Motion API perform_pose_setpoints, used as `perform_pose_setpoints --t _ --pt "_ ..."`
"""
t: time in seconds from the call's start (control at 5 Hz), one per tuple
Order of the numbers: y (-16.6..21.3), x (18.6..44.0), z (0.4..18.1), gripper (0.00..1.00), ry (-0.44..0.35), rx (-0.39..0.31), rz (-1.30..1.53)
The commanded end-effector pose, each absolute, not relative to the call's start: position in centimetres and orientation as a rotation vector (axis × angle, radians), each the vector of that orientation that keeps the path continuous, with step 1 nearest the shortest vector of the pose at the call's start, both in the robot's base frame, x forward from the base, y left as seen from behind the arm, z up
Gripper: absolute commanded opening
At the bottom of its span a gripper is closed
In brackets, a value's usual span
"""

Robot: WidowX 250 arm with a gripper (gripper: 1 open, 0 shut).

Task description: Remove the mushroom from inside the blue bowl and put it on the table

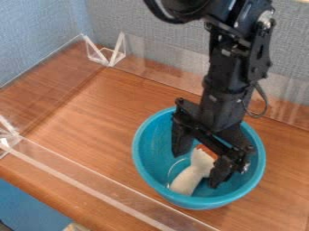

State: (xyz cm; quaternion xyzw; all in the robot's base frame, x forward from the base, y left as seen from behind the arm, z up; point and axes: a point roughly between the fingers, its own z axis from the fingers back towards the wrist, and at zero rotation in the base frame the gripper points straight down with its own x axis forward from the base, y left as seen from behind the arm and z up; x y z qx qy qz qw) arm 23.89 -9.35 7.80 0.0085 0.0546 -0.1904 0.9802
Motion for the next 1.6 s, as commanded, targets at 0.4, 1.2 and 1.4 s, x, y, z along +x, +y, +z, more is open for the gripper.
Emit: perform_pose_setpoints --t 0.4,1.2,1.4 --pt "-11.3 24.9 7.7 1.0 0.045 0.009 -0.378" --pt "-11.3 24.8 4.5 1.0 0.027 0.012 -0.43" --pt "-10.5 25.2 3.0 0.0 0.031 0.018 -0.366"
